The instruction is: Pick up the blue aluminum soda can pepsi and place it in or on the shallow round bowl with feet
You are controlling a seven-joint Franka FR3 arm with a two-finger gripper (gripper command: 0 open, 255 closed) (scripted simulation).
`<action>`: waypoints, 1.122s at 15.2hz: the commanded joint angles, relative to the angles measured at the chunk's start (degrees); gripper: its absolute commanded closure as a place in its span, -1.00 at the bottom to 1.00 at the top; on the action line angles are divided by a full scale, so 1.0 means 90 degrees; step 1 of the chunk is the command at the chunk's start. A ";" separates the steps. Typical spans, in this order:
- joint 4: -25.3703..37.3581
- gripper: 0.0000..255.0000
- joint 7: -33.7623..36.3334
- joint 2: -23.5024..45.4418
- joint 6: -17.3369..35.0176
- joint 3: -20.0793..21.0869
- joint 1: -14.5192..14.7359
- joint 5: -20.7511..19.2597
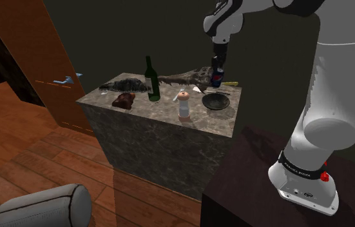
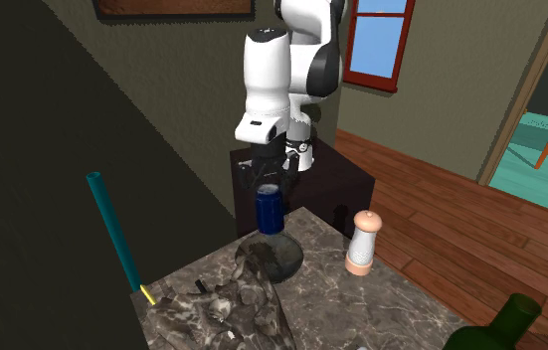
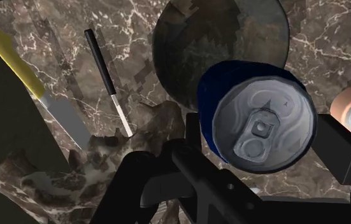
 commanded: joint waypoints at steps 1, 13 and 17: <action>-0.0063 1.00 -0.0057 0.0095 0.0144 0.0016 -0.0028 0.0073; -0.0463 1.00 -0.0355 0.0661 0.1002 0.0187 -0.0168 0.0524; -0.0550 1.00 -0.0471 0.0881 0.1271 0.0272 -0.0235 0.0700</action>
